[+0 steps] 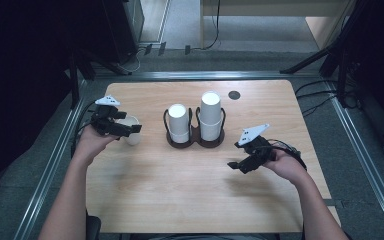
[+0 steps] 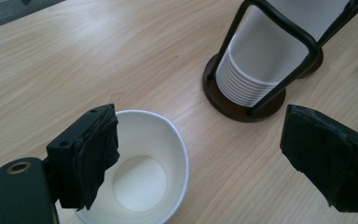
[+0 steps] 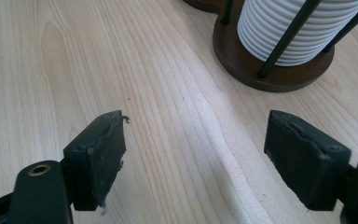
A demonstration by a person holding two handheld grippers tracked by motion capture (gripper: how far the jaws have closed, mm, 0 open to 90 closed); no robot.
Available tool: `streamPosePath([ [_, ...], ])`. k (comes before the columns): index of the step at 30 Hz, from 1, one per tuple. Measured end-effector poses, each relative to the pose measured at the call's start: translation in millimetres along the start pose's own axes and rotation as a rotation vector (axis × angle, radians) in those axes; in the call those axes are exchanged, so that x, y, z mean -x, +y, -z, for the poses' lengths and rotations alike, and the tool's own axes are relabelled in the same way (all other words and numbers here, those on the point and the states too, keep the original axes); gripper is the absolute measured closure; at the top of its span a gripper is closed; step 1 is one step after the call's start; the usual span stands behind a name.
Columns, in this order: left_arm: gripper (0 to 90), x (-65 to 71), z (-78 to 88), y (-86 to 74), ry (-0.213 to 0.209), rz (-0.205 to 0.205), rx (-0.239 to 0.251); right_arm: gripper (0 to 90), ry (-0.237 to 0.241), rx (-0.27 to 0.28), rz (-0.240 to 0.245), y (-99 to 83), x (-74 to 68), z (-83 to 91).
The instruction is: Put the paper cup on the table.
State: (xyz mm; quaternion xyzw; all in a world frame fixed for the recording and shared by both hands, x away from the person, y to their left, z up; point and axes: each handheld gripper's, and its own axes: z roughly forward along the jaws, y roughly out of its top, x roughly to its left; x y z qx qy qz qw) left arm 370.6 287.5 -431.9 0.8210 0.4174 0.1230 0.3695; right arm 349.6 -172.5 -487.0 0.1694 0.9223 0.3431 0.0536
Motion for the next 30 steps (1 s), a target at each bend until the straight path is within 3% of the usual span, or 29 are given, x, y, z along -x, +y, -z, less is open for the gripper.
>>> streamPosePath([
  [11,11.3,10.9,-5.1,0.8,-0.030,-0.001,-0.007,20.7,-0.006,-0.003,0.004,-0.2,-0.3,1.6],
  [20,11.3,26.1,-13.4,1.9,-0.014,-0.049,-0.032,20.8,-0.009,-0.005,0.001,-0.8,0.3,2.5],
  [30,11.9,41.7,-18.9,-2.0,-0.008,-0.064,-0.046,20.8,-0.005,0.009,0.009,1.1,1.9,4.0],
])
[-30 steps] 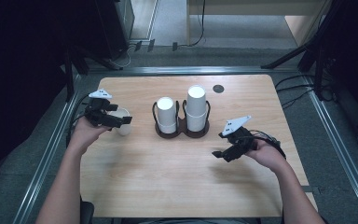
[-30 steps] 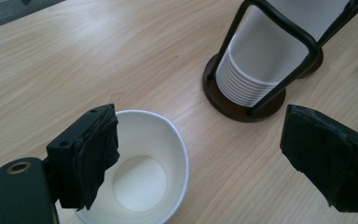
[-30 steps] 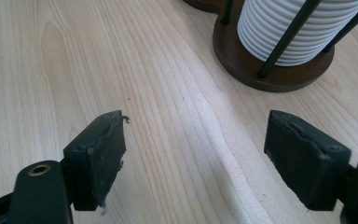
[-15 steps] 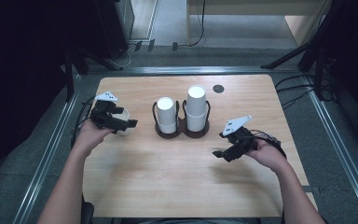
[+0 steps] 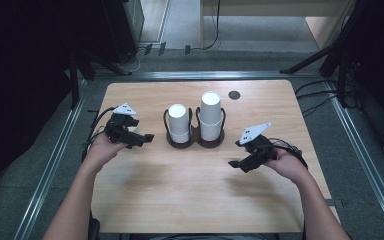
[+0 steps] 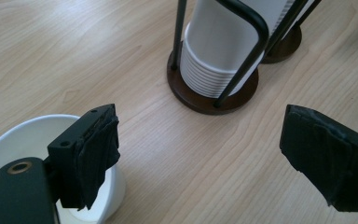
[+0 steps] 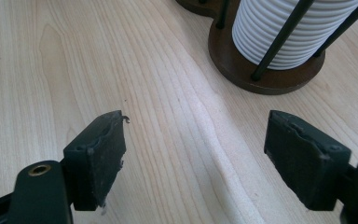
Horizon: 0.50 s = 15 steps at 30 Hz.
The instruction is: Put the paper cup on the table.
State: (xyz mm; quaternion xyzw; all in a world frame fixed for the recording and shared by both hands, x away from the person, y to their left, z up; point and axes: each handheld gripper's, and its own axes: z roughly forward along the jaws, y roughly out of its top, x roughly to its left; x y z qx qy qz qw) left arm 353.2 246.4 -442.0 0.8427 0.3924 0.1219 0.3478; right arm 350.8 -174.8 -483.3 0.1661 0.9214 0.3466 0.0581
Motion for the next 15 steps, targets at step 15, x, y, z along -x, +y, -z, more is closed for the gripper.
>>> streamPosePath([
  [15,11.8,27.6,-14.5,-11.7,-0.036,-0.044,-0.002,20.8,0.011,0.006,0.021,7.8,4.3,-3.6],
])
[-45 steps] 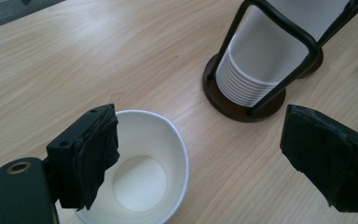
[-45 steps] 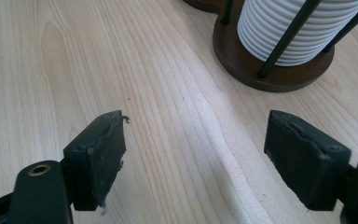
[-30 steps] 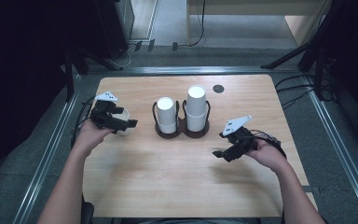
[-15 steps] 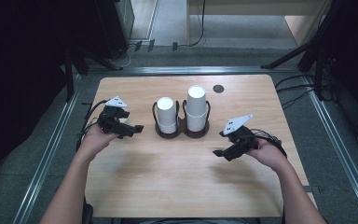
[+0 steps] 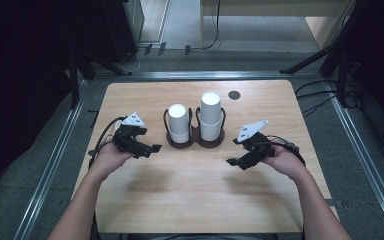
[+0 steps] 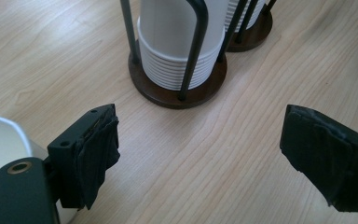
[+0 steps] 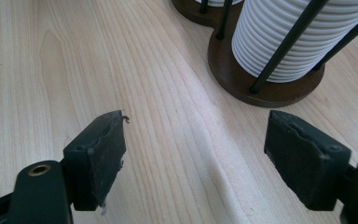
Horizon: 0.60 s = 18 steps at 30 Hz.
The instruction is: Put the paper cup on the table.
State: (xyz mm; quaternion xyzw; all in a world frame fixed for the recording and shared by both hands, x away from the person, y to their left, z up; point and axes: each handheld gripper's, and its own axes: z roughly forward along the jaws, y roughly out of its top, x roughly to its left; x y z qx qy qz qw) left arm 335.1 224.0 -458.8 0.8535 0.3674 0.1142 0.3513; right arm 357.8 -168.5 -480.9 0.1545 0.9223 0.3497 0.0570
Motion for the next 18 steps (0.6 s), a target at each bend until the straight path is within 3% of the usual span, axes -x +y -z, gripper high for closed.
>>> streamPosePath([
  [7,9.9,20.4,-7.7,0.0,-0.010,-0.048,0.003,20.7,0.003,-0.003,0.005,1.0,1.3,-0.2],
  [18,9.0,40.6,-19.5,5.0,-0.037,-0.094,0.008,20.8,-0.003,-0.002,0.009,0.4,1.4,0.5],
])
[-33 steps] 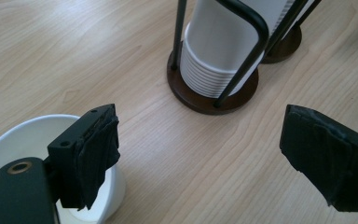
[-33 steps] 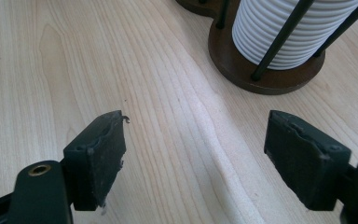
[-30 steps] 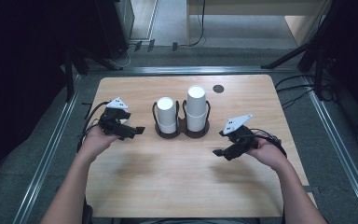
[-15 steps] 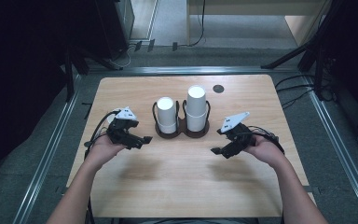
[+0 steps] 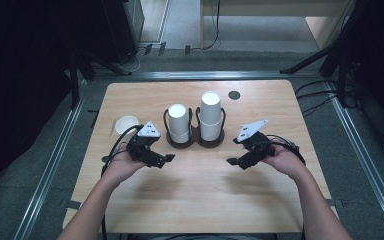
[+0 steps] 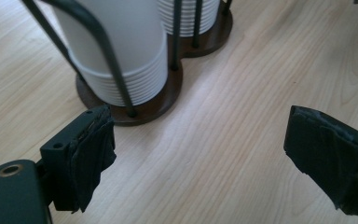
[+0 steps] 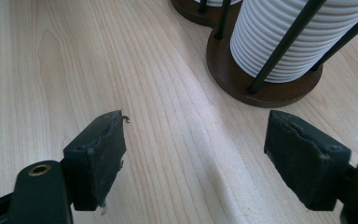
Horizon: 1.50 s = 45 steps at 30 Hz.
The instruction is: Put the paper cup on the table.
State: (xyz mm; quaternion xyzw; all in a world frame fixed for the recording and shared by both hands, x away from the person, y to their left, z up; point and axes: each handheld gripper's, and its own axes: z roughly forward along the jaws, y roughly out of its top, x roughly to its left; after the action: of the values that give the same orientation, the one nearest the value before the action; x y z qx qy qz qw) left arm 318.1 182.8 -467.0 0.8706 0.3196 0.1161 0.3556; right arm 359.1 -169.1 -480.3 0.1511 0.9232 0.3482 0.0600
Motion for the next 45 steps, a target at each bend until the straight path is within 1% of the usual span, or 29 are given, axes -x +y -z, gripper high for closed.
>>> streamPosePath([
  [5,8.9,6.0,-5.5,1.4,-0.021,-0.012,-0.002,20.8,0.003,-0.008,0.000,0.1,-1.8,-0.7],
  [6,8.9,6.9,-5.9,1.5,-0.025,-0.008,0.000,20.8,-0.002,-0.008,0.002,-0.2,-1.8,-0.7],
  [7,8.9,8.3,-6.8,1.2,-0.036,0.003,0.016,20.8,-0.001,-0.010,0.001,-0.5,-1.9,-0.6],
  [9,8.9,11.0,-9.2,1.0,-0.048,-0.001,0.024,20.7,-0.002,-0.012,0.003,-1.0,-2.4,-0.1],
  [12,8.9,15.4,-14.6,2.3,-0.040,-0.031,0.005,20.7,-0.003,-0.013,0.002,-1.4,-3.6,-0.4],
  [13,8.9,16.5,-16.2,3.1,-0.044,-0.039,0.001,20.8,-0.002,-0.017,0.005,-1.6,-4.0,-0.7],
  [20,8.9,23.1,-24.1,7.0,-0.065,-0.040,0.018,20.7,-0.002,-0.027,0.003,-3.0,-6.9,-1.5],
  [21,8.9,24.2,-25.0,7.5,-0.065,-0.043,0.017,20.7,-0.007,-0.028,0.007,-3.7,-6.5,-1.5],
  [24,8.9,28.9,-27.2,9.6,-0.055,-0.060,0.034,20.8,-0.011,-0.030,0.001,-5.0,-7.2,-0.8],
  [25,8.9,30.3,-28.2,10.4,-0.057,-0.063,0.037,20.7,-0.004,-0.028,-0.001,-5.3,-7.8,-0.5],
  [36,8.9,43.0,-42.5,18.6,-0.085,-0.103,0.032,20.7,-0.006,-0.039,0.017,-6.7,-14.8,-1.9],
  [40,8.9,44.8,-44.9,19.7,-0.087,-0.104,0.034,20.7,-0.004,-0.043,0.017,-6.6,-16.5,-2.5],
  [45,8.9,47.0,-43.7,20.3,-0.090,-0.103,0.043,20.7,-0.001,-0.042,0.024,-5.1,-18.4,-3.4],
])
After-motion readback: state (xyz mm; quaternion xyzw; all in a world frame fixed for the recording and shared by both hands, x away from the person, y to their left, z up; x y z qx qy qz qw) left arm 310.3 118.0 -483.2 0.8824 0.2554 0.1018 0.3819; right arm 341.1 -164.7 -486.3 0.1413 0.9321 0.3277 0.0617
